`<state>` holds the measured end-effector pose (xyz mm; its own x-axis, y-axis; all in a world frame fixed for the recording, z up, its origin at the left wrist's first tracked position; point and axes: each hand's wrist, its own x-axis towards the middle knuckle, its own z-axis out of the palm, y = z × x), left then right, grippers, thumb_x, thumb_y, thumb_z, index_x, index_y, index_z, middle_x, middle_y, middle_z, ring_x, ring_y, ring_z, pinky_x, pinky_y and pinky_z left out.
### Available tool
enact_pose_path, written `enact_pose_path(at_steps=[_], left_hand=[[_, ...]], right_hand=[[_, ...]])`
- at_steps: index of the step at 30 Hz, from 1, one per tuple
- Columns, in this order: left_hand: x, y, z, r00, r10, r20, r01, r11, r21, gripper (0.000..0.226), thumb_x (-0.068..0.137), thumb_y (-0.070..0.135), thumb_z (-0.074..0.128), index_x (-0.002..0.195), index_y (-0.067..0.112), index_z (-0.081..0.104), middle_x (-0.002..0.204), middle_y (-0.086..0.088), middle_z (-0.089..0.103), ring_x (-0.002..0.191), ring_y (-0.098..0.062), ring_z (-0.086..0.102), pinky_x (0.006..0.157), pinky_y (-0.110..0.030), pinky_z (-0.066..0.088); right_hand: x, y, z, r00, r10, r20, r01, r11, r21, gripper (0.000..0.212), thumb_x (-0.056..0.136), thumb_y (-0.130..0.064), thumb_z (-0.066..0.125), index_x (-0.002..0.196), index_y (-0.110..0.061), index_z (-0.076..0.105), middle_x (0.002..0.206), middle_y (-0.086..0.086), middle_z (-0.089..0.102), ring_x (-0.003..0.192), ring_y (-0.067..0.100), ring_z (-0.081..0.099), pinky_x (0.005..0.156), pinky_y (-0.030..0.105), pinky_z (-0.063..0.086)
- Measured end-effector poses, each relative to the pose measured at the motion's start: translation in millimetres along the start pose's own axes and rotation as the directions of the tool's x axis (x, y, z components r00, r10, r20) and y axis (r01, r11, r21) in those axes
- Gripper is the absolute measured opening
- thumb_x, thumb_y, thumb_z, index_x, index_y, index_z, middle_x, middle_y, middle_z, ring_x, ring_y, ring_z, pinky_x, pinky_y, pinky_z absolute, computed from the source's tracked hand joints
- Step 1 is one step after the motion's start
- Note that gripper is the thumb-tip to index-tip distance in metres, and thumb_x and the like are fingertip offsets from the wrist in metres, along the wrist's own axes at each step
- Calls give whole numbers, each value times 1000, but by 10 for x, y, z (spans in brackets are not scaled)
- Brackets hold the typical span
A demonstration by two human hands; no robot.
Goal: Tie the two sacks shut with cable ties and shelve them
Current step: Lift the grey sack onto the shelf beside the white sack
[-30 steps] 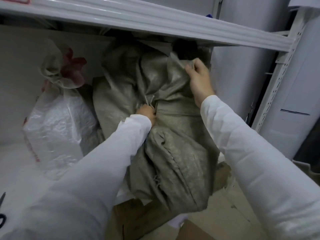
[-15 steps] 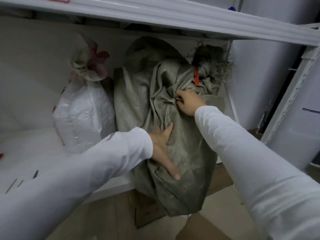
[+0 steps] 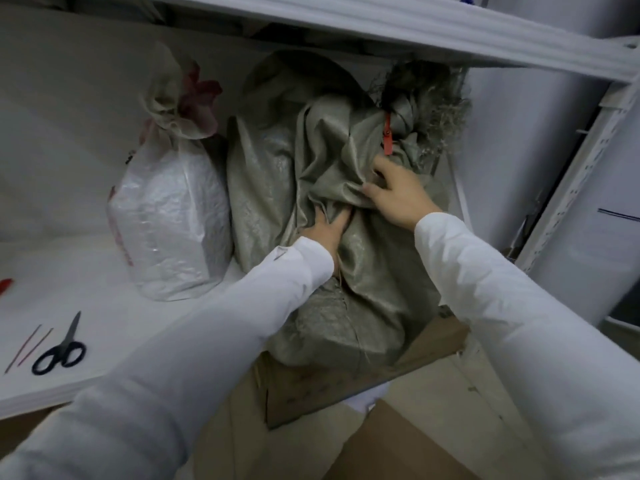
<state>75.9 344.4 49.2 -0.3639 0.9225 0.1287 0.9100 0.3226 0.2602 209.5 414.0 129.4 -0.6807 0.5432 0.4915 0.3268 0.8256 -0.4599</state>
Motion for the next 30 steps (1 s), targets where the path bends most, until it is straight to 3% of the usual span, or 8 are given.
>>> enact_pose_path(at_steps=[3, 6, 11, 16, 20, 22, 26, 30], left_hand=[[26, 9, -43, 999, 3, -54, 1, 997, 72, 91, 75, 39, 67, 141, 44, 5, 156, -13, 8, 121, -47, 47, 96, -46, 46], [60, 66, -126, 997, -33, -65, 42, 988, 152, 89, 76, 43, 68, 142, 40, 8, 157, -8, 11, 122, -42, 48, 94, -45, 45], [-124, 111, -80, 994, -98, -43, 104, 978, 179, 113, 61, 63, 71, 146, 39, 0, 156, -13, 11, 132, -44, 36, 102, -49, 40], [-319, -66, 124, 913, -300, 277, 348, 927, -141, 162, 19, 90, 66, 149, 32, -11, 160, -7, 6, 145, -30, 17, 118, -46, 21], [-370, 18, 199, 868, -272, 415, 302, 953, -9, 160, 35, 75, 79, 146, 25, -25, 160, -9, 4, 145, -33, 16, 117, -48, 22], [-350, 78, 219, 876, -264, 403, 282, 959, 16, 160, 37, 73, 81, 146, 27, -26, 159, -9, 5, 145, -34, 17, 117, -48, 22], [-334, 257, 291, 853, -286, 437, 290, 955, 58, 161, 35, 75, 79, 144, 28, -30, 160, -10, -1, 145, -36, 13, 118, -50, 19], [-474, 273, 447, 846, -279, 455, 233, 960, 156, 156, 39, 85, 67, 146, 22, -26, 159, -8, -12, 147, -34, -3, 120, -48, 5]], right_hand=[[-264, -19, 93, 987, 98, 128, -69, 975, -211, 78, 58, -65, 70, 114, -17, 45, 115, 5, 56, 108, 27, 53, 101, 52, 40], [-435, -13, 221, 946, 173, 273, 39, 777, -628, 147, 40, -83, 70, 150, -6, 11, 155, 11, 22, 145, 29, 19, 114, 67, 2], [-422, 114, 320, 931, 266, 249, 40, 606, -795, 173, 25, -91, 66, 151, -5, -16, 160, 10, 6, 148, 27, 6, 105, 77, -1], [-381, 299, 242, 922, 323, 214, -7, 567, -823, 169, 23, -94, 62, 153, -18, -15, 160, 10, 7, 149, 30, 5, 101, 81, -4], [-418, 517, 188, 937, 308, 168, -54, 599, -799, 158, 30, -93, 63, 154, -21, -5, 157, 11, 15, 146, 31, 13, 102, 78, -4], [-412, 609, 157, 961, 265, 83, -133, 701, -701, 131, 48, -82, 70, 152, -21, 18, 150, 8, 28, 142, 27, 23, 108, 72, 0], [-308, 648, 224, 915, 229, -332, -354, 850, -391, 34, 81, -31, 66, 114, -29, 68, 128, -5, 57, 124, 16, 48, 112, 47, 13], [-220, 643, 297, 801, 262, -539, -434, 873, -221, 27, 79, -10, 57, 91, -28, 74, 105, -7, 69, 102, 15, 58, 103, 36, 19]])
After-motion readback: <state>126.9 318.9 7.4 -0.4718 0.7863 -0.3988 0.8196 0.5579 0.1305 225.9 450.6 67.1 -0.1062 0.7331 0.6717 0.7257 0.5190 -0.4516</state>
